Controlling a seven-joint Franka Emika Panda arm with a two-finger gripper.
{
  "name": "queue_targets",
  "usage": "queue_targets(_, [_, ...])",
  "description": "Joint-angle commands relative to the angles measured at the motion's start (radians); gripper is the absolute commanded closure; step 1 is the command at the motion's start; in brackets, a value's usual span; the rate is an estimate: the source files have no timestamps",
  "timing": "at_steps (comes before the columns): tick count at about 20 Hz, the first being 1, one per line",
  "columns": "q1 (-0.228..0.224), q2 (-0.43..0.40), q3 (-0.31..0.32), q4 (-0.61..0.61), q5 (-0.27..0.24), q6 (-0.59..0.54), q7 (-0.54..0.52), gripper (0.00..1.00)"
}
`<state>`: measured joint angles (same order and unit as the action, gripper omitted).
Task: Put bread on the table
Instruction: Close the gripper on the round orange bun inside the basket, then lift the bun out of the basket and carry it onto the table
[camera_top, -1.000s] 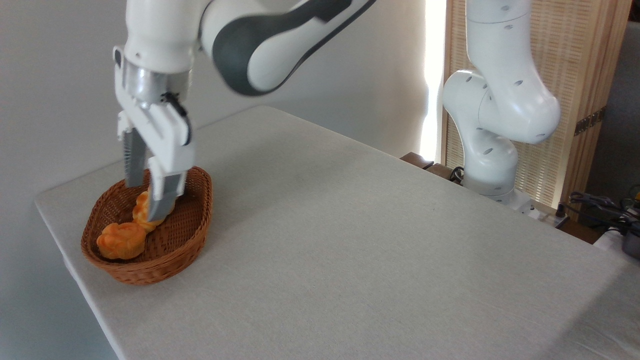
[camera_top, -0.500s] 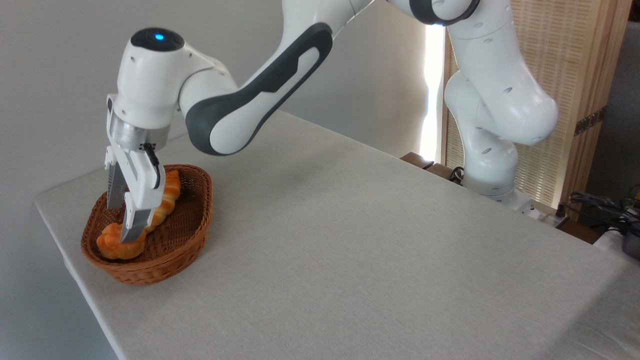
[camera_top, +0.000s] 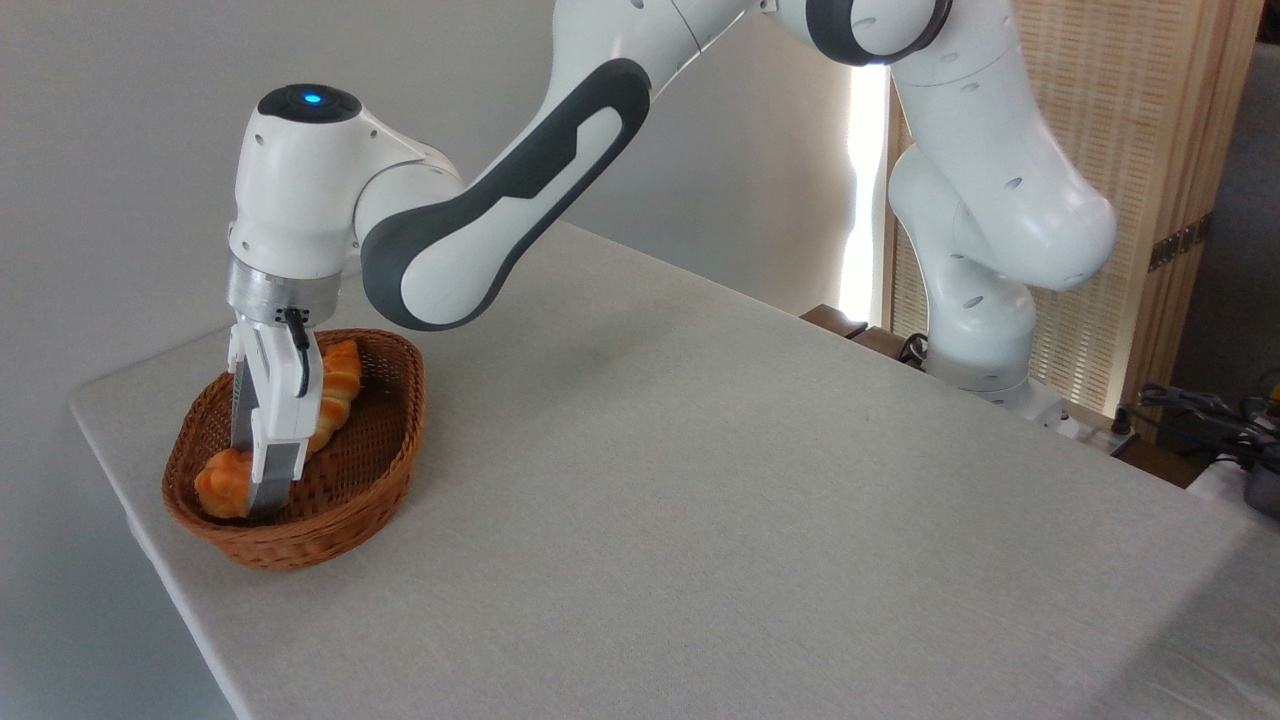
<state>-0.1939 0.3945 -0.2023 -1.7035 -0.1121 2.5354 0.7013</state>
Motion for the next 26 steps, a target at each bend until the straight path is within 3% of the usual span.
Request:
queue_targets(1, [-0.001,0.017,-0.012,0.01,0.017,0.01,0.0,0.77])
queue_targets(2, [0.001,0.017,-0.019,0.01,0.017,0.009,0.0,0.83])
queue_targets(6, [0.004,0.017,-0.023,0.01,0.006,0.009,-0.003,0.9])
queue_targets(14, [0.013,0.003,-0.023,0.016,0.003,0.006,-0.011,0.91])
queue_targets(17, [0.019,-0.038,-0.014,0.019,-0.058,-0.01,-0.032,0.91])
queue_targets(19, [0.048,-0.084,0.001,0.027,-0.125,-0.099,-0.029,0.9])
queue_targets(21, [0.071,-0.141,0.014,0.028,-0.161,-0.211,-0.02,0.9])
queue_targets(23, [0.07,-0.196,0.066,0.024,-0.163,-0.359,0.013,0.89])
queue_targets(26, [0.054,-0.285,0.148,-0.014,-0.158,-0.646,0.195,0.89])
